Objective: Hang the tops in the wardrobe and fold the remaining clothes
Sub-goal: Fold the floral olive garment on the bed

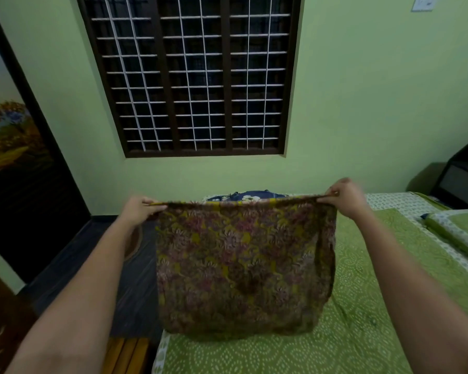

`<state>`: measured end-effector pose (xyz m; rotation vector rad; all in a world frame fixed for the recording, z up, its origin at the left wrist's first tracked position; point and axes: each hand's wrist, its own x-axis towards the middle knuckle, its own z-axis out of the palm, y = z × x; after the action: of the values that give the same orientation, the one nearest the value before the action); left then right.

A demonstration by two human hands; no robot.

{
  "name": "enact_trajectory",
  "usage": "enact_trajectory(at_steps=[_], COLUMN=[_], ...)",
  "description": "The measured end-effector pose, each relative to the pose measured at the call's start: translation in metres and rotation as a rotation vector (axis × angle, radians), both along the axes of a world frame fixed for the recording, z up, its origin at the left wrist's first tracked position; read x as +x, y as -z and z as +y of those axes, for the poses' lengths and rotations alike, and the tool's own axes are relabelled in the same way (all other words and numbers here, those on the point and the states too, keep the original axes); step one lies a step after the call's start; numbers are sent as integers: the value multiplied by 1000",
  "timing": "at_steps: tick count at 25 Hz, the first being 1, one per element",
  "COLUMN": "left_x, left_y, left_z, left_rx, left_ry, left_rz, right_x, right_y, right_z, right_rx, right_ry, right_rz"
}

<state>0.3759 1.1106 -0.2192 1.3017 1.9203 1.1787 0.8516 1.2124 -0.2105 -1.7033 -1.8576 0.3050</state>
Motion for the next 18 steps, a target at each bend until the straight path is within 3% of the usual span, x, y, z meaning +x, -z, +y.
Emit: enact_trajectory(at_steps=[2, 3, 6, 9, 11, 13, 15, 16, 18], left_x=[1, 1, 5, 15, 20, 26, 31, 41, 85], left_y=[-19, -20, -5, -14, -41, -80, -119, -137, -169], left_z=[10, 13, 23, 24, 13, -12, -44, -48, -42], left_rx=[144, 135, 60, 143, 266, 515, 822, 885, 786], left_ry=[-80, -94, -93, -149, -130, -61, 116, 195, 319], left_rz=[-215, -269, -256, -478, -559, -675, -837, -828, -562], right_x=[7, 11, 16, 15, 17, 26, 30, 23, -15], right_y=[-20, -21, -1, -6, -34, -66, -100, -117, -144], right_z=[1, 3, 3, 0, -16, -42, -73, -81, -84], right_rx=[83, 19, -130, -105, -72, 25, 204, 268, 218], right_ry=[41, 34, 74, 99, -45, -308, -642, -763, -878], right_rz=[180, 240, 347, 786, 1182, 1441, 1561, 1571, 1496])
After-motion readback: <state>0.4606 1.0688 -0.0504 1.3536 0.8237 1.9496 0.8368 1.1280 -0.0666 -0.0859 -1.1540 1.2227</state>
